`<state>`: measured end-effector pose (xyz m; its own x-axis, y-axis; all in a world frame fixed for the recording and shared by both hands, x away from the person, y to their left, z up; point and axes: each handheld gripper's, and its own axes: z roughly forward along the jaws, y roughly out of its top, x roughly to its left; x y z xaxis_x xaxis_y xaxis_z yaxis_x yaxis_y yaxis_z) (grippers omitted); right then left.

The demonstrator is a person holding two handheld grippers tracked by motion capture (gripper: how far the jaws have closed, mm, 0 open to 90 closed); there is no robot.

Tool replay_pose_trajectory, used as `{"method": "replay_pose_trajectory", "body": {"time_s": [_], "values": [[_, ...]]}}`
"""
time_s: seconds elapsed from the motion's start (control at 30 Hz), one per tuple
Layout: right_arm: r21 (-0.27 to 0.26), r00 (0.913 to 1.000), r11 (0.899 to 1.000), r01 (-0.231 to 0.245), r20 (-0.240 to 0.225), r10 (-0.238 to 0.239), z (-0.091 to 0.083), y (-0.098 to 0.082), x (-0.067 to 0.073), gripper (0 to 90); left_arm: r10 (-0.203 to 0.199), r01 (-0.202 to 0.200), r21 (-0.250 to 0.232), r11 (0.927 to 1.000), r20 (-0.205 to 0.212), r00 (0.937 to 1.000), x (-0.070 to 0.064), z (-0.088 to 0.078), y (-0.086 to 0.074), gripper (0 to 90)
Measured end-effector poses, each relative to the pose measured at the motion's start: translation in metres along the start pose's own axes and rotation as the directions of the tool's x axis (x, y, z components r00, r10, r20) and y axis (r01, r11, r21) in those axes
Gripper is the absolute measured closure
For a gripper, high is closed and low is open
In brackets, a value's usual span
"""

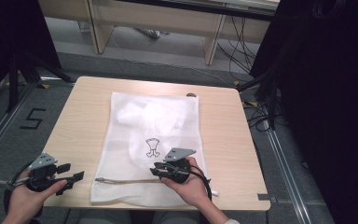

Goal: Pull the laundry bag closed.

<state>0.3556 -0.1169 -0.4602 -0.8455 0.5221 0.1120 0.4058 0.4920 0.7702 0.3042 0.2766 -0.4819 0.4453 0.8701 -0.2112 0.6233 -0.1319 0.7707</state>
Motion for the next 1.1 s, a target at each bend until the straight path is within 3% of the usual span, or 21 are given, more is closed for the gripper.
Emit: {"method": "replay_pose_trajectory", "body": {"time_s": [0.17, 0.23, 0.3, 0.33, 0.4, 0.43, 0.83, 1.1], "values": [[-0.006, 0.9998, 1.000, 0.018, -0.008, -0.019, 0.005, 0.006, 0.004, 71.7, 0.008, -0.008, 0.009, 0.9999, -0.002, 1.0000, 0.003, -0.003, 0.000, 33.4], [0.001, 0.9987, 0.999, 0.048, -0.019, -0.048, 0.008, 0.010, 0.006, 72.5, -0.003, 0.003, -0.001, 1.0000, -0.004, 1.0000, 0.002, -0.003, -0.001, 33.4], [0.007, 0.9990, 0.999, 0.041, -0.016, -0.041, 0.009, 0.011, 0.007, 72.8, 0.002, -0.002, 0.001, 1.0000, -0.003, 1.0000, 0.002, -0.003, 0.000, 33.4], [0.005, 0.9983, 0.999, 0.051, -0.027, -0.051, 0.011, 0.015, 0.008, 73.8, 0.036, -0.036, 0.025, 0.9991, 0.002, 0.9994, 0.005, -0.004, 0.000, 33.4], [0.008, 0.9988, 0.999, 0.043, -0.025, -0.043, 0.012, 0.017, 0.009, 74.0, 0.051, -0.051, 0.027, 0.9983, 0.004, 0.9987, 0.005, -0.004, 0.000, 33.4], [0.011, 0.9985, 0.999, 0.042, -0.035, -0.042, 0.015, 0.021, 0.010, 74.7, 0.003, -0.003, -0.005, 1.0000, 0.002, 1.0000, 0.001, -0.002, 0.000, 33.4], [0.028, 0.9907, 0.994, 0.102, -0.093, -0.099, 0.049, 0.042, 0.025, 76.3, -0.003, 0.003, 0.011, 0.9999, 0.017, 0.9998, 0.001, -0.001, 0.000, 33.3], [0.072, 0.9854, 0.989, 0.128, -0.123, -0.118, 0.067, 0.050, 0.037, 76.3, -0.008, 0.008, 0.002, 1.0000, 0.020, 0.9998, 0.001, 0.000, -0.001, 32.9]]}}
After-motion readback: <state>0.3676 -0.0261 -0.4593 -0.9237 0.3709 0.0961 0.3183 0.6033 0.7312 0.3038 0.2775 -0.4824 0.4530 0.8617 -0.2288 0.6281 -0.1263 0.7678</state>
